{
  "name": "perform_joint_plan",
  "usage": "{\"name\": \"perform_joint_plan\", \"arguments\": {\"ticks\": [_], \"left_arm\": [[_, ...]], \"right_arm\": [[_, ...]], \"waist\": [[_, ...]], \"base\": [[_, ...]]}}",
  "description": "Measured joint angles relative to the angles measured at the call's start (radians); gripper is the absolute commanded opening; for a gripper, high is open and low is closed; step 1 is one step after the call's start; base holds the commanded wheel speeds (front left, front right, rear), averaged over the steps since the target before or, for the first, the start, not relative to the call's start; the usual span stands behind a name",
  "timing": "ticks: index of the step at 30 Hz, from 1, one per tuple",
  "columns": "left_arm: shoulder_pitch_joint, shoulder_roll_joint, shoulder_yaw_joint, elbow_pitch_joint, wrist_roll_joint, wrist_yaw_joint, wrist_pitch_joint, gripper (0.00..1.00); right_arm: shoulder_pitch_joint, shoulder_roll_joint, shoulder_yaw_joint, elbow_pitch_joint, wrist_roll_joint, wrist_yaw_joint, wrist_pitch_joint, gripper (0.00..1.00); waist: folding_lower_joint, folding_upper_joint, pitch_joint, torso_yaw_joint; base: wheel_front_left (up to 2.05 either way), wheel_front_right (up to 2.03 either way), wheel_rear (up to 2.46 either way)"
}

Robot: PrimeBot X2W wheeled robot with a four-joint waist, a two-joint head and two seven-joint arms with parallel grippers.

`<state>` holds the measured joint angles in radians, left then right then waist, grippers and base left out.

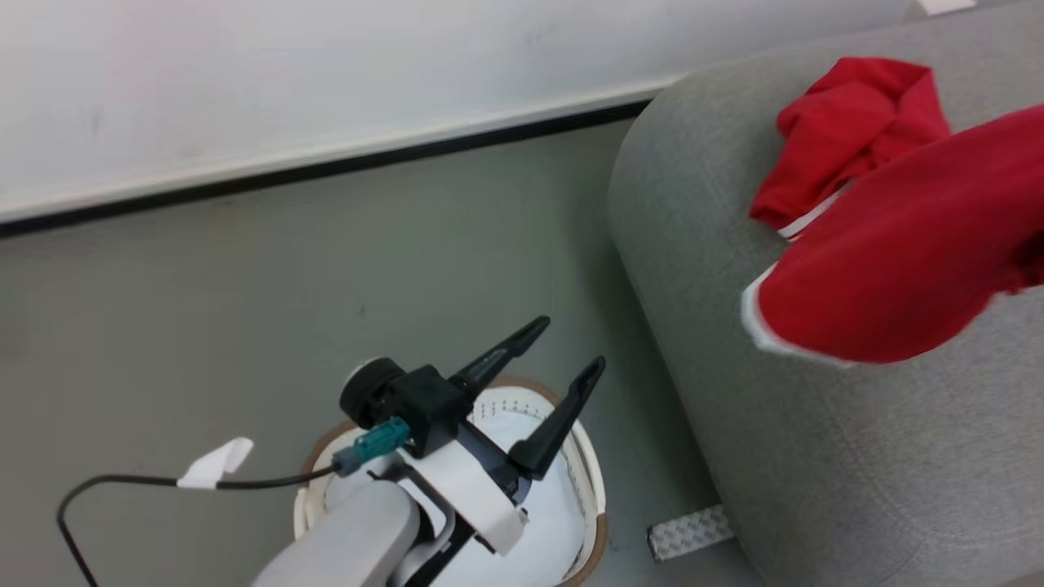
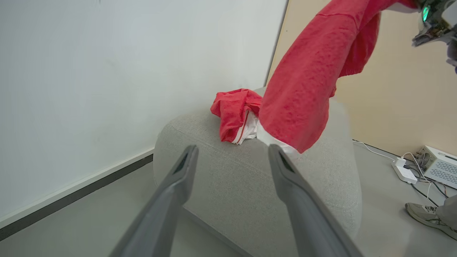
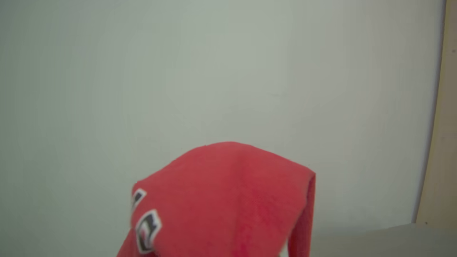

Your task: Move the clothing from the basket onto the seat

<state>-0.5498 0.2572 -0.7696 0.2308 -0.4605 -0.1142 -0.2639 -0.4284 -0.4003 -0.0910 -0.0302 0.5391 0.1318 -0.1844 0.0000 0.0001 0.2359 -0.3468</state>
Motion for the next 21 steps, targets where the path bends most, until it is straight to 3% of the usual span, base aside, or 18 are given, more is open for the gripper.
{"name": "perform_joint_plan", "arguments": {"ticks": [4,8,13,16,21], "left_arm": [[-0.018,0.019,0.010,-0.012,0.000,-0.004,0.000,1.00],[-0.040,0.056,0.014,-0.027,0.001,-0.004,0.009,1.00],[-0.076,0.086,0.034,-0.073,0.003,-0.005,0.017,1.00],[-0.096,0.103,0.045,-0.091,0.003,-0.004,0.024,1.00],[-0.109,0.109,0.050,-0.105,0.004,-0.004,0.025,1.00]], "right_arm": [[-0.013,-0.067,-0.127,0.027,0.016,0.000,0.033,0.00],[-0.053,-0.124,-0.166,0.137,0.025,0.000,0.074,0.00],[-0.108,-0.140,-0.144,0.277,-0.001,0.000,0.133,0.00],[-0.181,-0.197,-0.128,0.371,-0.036,0.000,0.132,0.00],[-0.210,-0.192,0.000,0.532,-0.101,0.001,0.239,0.00]], "waist": [[0.0000,0.0000,0.059,0.023],[0.0000,0.0000,0.124,0.043],[0.0001,0.0000,0.214,0.062],[0.0001,0.0000,0.270,0.075],[0.0003,-0.0001,0.346,0.099]], "base": [[0.00,0.00,0.00],[0.00,0.00,0.00],[0.00,0.00,0.00],[0.00,0.00,0.00],[0.00,0.00,0.00]]}}
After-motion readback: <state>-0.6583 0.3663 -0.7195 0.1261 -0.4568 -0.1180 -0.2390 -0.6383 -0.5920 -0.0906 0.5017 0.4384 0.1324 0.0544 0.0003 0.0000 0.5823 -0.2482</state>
